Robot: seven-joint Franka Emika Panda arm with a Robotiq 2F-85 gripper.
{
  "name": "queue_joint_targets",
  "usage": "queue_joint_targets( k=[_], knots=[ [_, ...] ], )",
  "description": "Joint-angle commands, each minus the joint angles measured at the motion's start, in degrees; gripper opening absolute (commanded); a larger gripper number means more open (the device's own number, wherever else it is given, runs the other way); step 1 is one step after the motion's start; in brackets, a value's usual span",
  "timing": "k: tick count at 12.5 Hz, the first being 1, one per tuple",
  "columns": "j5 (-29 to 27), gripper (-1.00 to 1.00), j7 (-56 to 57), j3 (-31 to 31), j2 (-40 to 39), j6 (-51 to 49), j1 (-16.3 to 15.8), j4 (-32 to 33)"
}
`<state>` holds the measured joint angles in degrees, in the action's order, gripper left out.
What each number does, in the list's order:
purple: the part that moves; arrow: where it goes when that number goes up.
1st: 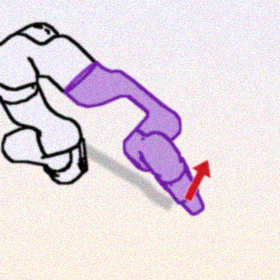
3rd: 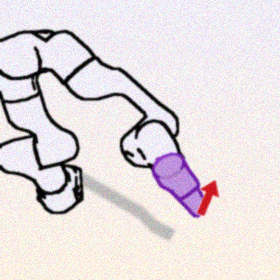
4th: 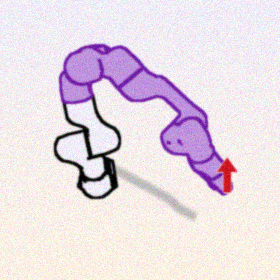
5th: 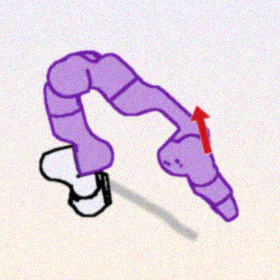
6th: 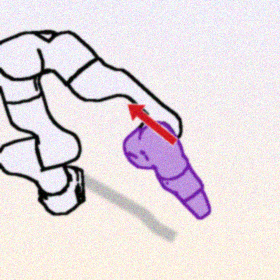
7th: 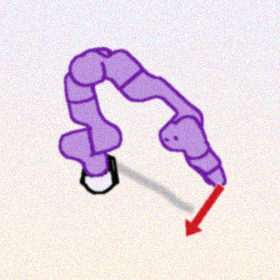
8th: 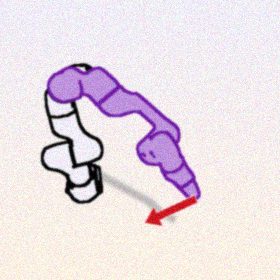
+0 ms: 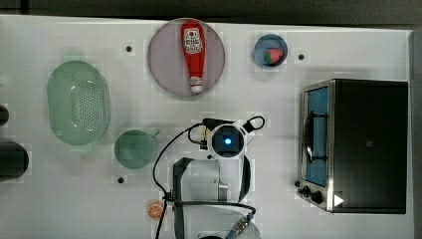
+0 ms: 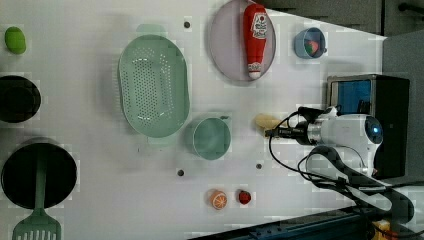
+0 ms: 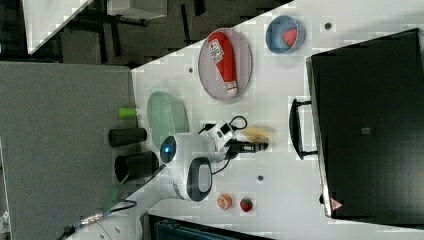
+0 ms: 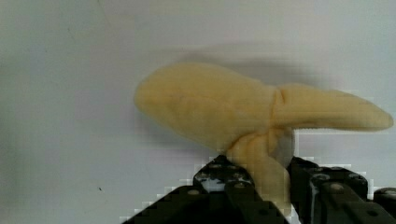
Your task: Pick Banana and place it in mug.
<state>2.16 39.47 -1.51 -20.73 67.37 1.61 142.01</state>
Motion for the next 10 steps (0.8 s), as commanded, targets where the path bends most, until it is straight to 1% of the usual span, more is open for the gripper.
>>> queue_joint_targets(
  k=[1,2,6,8,10],
  knots=[
    [-0.7,-0.37,1.7,-0.7,5.8,-1.1,0.2,-0.5],
    [-0.7,-0.37,1.7,-0.8,8.7,-4.0,0.4,-0.5],
    [-0.7,-0.37,1.7,-0.7,22.9,-22.0,0.5,-3.1],
    [-0.7,-0.37,1.4,0.1,28.2,-29.7,0.1,-4.9],
    [-0.7,-0.37,-2.4,1.7,32.7,-36.1,-0.4,-7.1]
  ],
)
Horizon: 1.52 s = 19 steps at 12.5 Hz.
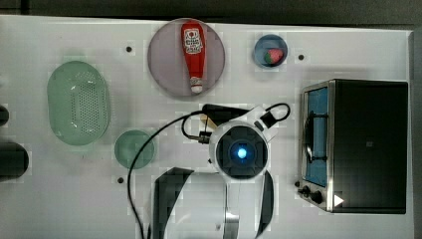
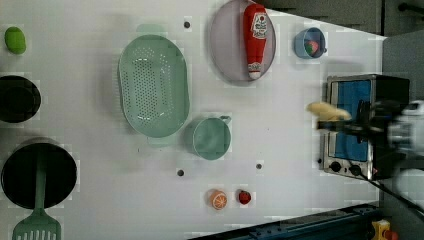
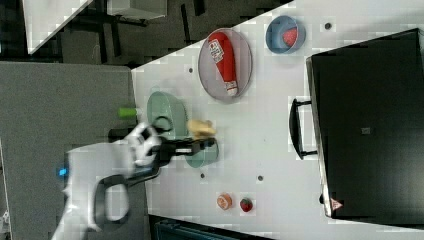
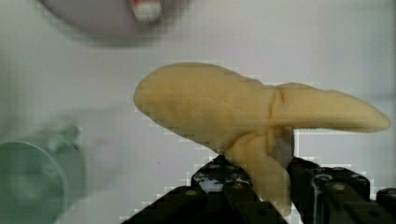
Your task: Pick Banana and place it in mug.
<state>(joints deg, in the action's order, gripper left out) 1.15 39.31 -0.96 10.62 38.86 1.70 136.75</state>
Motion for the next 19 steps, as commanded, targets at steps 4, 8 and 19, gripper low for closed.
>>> queue_joint_targets(
  k=[4,8,19],
  knots=[
    [-5.7,-0.37,-14.0,7.1,4.6,-14.7,-3.1,-3.9],
    [-10.8,-0.37,-30.4,15.6,3.7,-12.9,-4.8,-3.9],
    [-1.0,-0.37,-56.0,27.0,-12.0,3.8,-4.9,-4.1]
  ],
)
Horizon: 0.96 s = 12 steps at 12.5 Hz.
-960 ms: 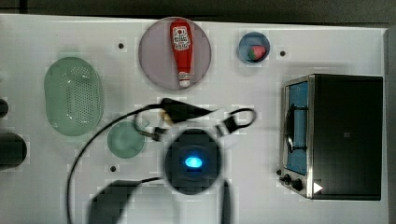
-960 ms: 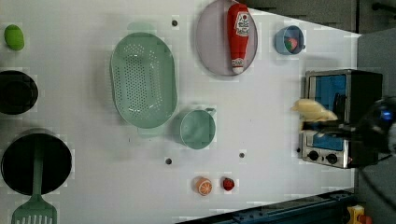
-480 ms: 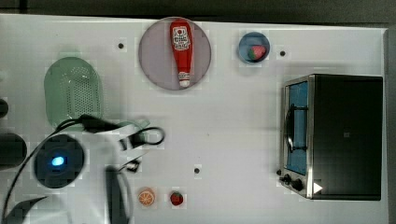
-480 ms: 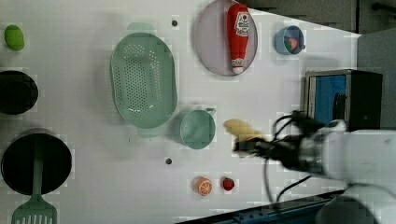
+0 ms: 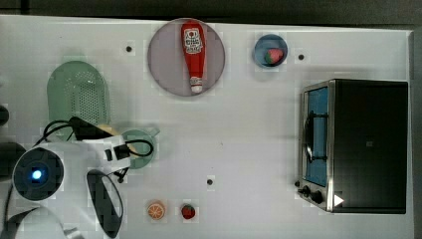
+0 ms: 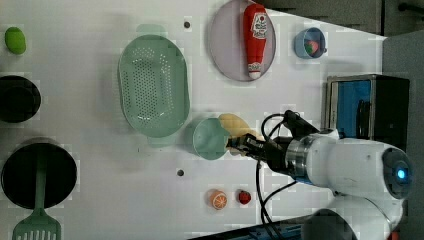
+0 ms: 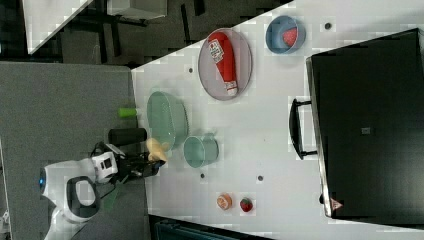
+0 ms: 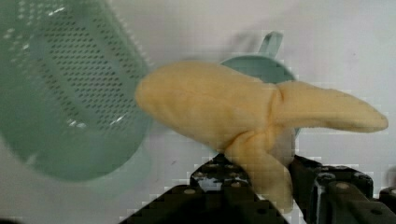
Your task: Pick Banana and place it in mug.
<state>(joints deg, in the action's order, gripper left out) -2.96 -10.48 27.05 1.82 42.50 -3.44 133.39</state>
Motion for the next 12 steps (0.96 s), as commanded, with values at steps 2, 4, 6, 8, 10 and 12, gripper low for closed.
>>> queue_joint_targets(
  k=[2,4,6,8,10,12],
  knots=[
    [3.1,-0.37,-6.3,-1.3,-5.8,2.9,0.2,-0.6],
    [3.2,-0.33,-6.9,-1.5,-7.8,5.3,0.3,-0.4],
    [3.3,0.07,-6.9,-1.5,-8.6,7.8,0.3,-0.3],
    [3.3,0.52,-7.1,-1.7,-8.7,7.9,0.3,-0.1],
    [3.2,1.00,-7.1,-2.0,-8.7,7.8,0.3,0.1],
    [3.1,1.00,-7.1,-2.7,-8.2,8.1,0.5,-0.7]
  ],
)
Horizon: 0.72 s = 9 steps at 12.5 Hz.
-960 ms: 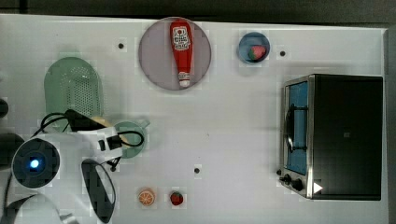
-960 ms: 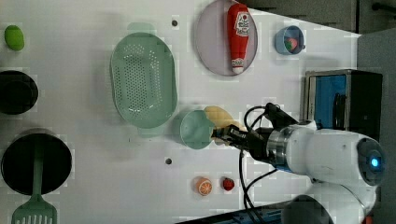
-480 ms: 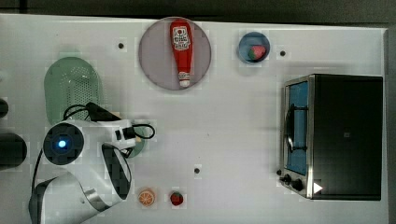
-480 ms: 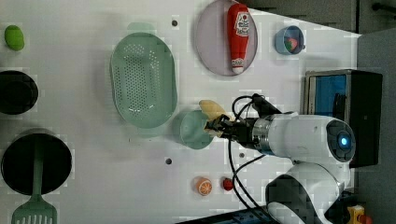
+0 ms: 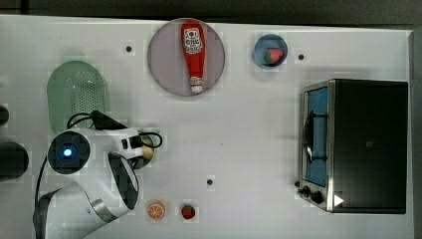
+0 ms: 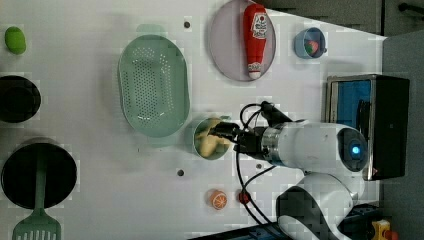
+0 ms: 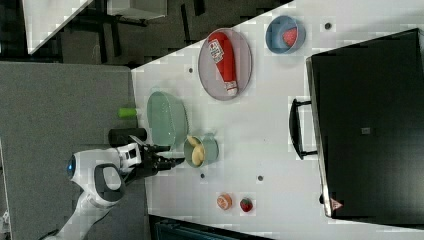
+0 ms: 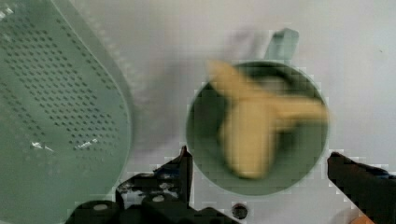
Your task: Pick Banana and place it in mug.
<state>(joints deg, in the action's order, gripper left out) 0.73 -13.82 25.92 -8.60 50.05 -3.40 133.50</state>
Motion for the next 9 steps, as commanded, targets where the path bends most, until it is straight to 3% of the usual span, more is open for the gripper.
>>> queue_joint_targets(
  k=[1,5,9],
  knots=[
    [-0.7,1.00,-3.8,-2.4,3.4,0.3,0.7,-1.6],
    [-0.7,1.00,-2.6,-8.2,11.4,-13.8,2.0,-7.1],
    [-0.7,1.00,-0.7,-19.1,18.8,-30.5,2.7,-15.2]
  ],
)
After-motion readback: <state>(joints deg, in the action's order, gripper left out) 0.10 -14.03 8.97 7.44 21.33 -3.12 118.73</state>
